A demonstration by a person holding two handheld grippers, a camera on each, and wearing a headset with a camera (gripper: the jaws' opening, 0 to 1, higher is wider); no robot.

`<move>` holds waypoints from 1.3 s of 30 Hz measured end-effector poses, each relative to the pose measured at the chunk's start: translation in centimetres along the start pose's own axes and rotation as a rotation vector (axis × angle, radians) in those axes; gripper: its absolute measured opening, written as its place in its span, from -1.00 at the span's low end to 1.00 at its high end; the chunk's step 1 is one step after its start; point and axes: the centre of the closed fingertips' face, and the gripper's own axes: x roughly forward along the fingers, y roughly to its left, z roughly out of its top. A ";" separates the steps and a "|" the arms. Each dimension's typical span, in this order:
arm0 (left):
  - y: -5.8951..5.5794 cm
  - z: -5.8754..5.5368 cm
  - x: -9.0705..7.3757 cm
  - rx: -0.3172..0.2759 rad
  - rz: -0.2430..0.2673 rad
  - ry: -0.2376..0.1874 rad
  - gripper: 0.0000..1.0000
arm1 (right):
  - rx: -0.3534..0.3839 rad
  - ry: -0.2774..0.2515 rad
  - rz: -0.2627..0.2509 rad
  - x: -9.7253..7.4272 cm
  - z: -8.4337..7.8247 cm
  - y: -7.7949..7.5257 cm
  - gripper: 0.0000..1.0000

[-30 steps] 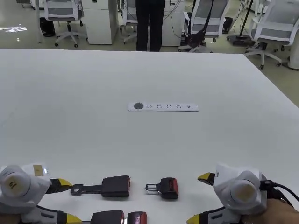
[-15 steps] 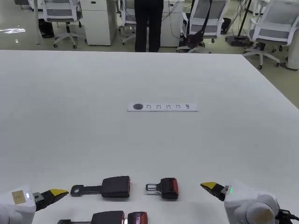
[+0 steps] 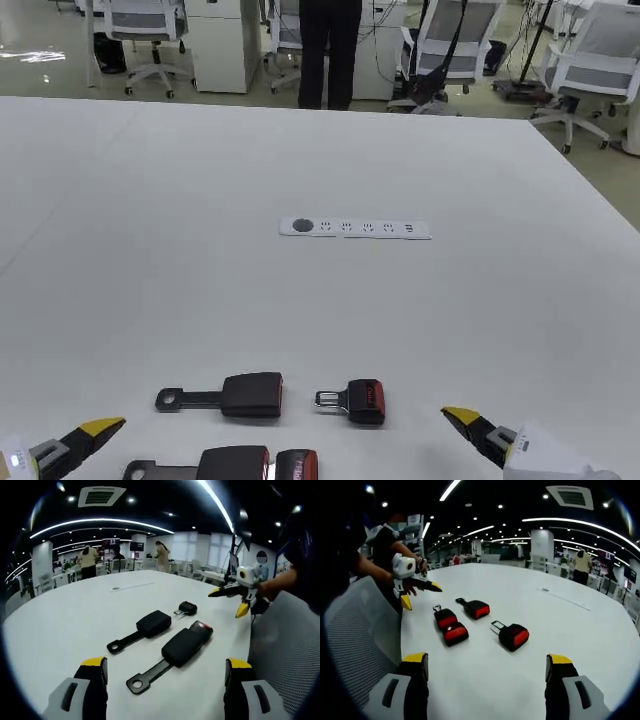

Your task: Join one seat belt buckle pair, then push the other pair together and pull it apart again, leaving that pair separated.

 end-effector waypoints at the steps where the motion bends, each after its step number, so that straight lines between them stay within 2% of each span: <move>1: 0.0 -0.1 -0.1 0.015 0.009 0.008 1.00 | -0.001 -0.001 0.005 0.0 0.0 0.2 0.98; 5: -0.4 -0.5 -0.2 0.038 0.009 0.022 1.00 | -0.019 0.011 0.008 0.2 -0.4 0.5 0.98; 9: -0.5 -0.1 -0.3 0.060 0.014 0.005 1.00 | -0.016 0.017 0.015 0.3 -0.7 0.6 0.98; 15: -0.5 0.4 -0.3 0.055 0.017 -0.016 1.00 | -0.014 0.018 0.022 0.3 -0.9 0.8 0.98; 27: -0.5 0.5 -0.4 0.058 0.016 -0.016 1.00 | -0.026 0.036 0.030 0.4 -1.2 1.4 0.97; 39: -0.5 0.2 -0.3 0.059 0.012 -0.007 1.00 | -0.039 0.048 0.028 0.4 -1.2 1.1 0.93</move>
